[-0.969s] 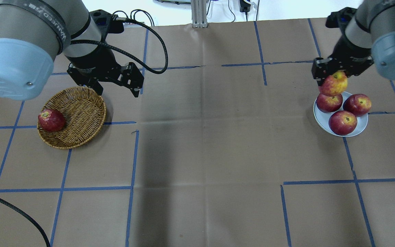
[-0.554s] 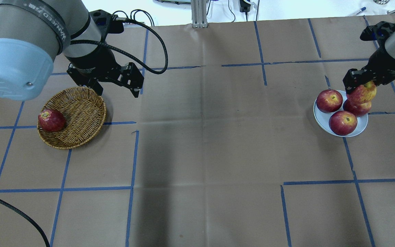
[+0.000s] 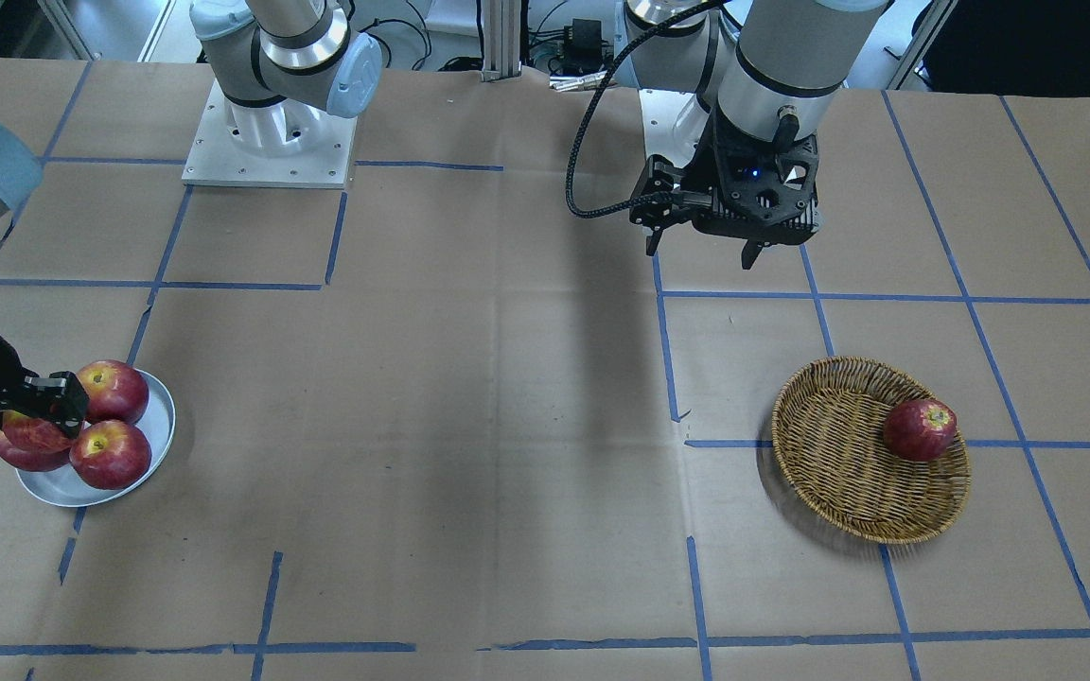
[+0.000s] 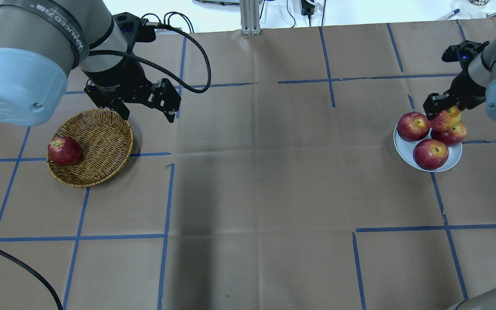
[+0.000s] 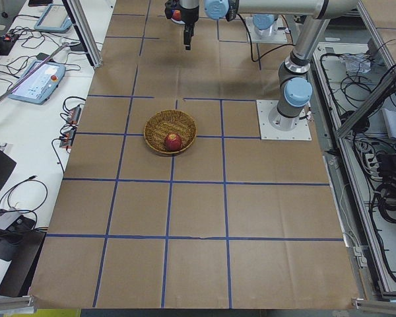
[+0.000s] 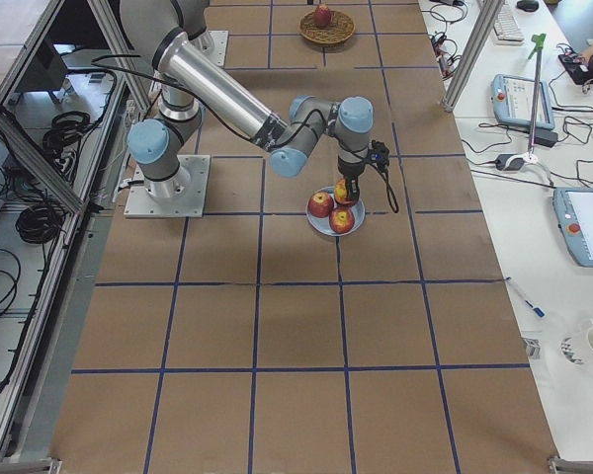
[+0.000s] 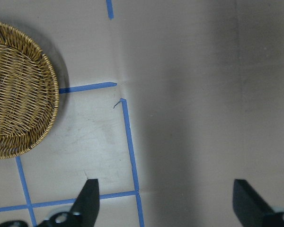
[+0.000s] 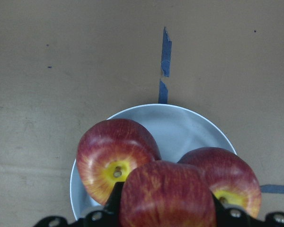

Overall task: Transfer apple from basket to plate
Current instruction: 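Lower the apple onto the plate and open the right gripper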

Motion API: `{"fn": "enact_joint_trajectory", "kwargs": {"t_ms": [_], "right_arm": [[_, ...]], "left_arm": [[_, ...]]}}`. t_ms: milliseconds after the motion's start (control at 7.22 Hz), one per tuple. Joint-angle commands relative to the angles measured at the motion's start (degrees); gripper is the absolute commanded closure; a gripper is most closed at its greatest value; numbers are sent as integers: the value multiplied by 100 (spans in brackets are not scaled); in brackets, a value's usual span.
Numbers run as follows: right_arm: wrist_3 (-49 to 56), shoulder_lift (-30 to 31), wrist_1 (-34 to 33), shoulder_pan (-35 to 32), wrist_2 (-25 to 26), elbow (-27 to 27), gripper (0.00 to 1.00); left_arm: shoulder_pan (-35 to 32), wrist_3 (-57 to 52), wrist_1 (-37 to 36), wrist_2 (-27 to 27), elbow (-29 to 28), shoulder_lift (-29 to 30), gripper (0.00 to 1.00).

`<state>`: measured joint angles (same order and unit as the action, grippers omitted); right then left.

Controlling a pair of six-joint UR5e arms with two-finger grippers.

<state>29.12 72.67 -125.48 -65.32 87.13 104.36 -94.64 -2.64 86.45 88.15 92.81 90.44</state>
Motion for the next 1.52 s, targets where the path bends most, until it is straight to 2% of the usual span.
{"fn": "enact_joint_trajectory", "kwargs": {"t_ms": [0,415,554,692,969,1108,1385], "right_arm": [[15,1,49,10,15,31,48],[24,1,59,10,32,58,45],[32,1,59,10,67,101,30],[24,1,59,10,94,93,0],[15,45,215,10,112,6,0],[-11,254,408,-16,103,-117,0],[-117,816,1686,-208,41,-747,0]], "left_arm": [[-2,0,3,0,0,0,1],[7,0,3,0,0,0,1],[-2,0,12,0,0,0,1],[-2,0,20,0,0,0,1],[-2,0,21,9,0,0,1],[-2,0,21,9,0,0,1],[-2,0,21,9,0,0,1]]}}
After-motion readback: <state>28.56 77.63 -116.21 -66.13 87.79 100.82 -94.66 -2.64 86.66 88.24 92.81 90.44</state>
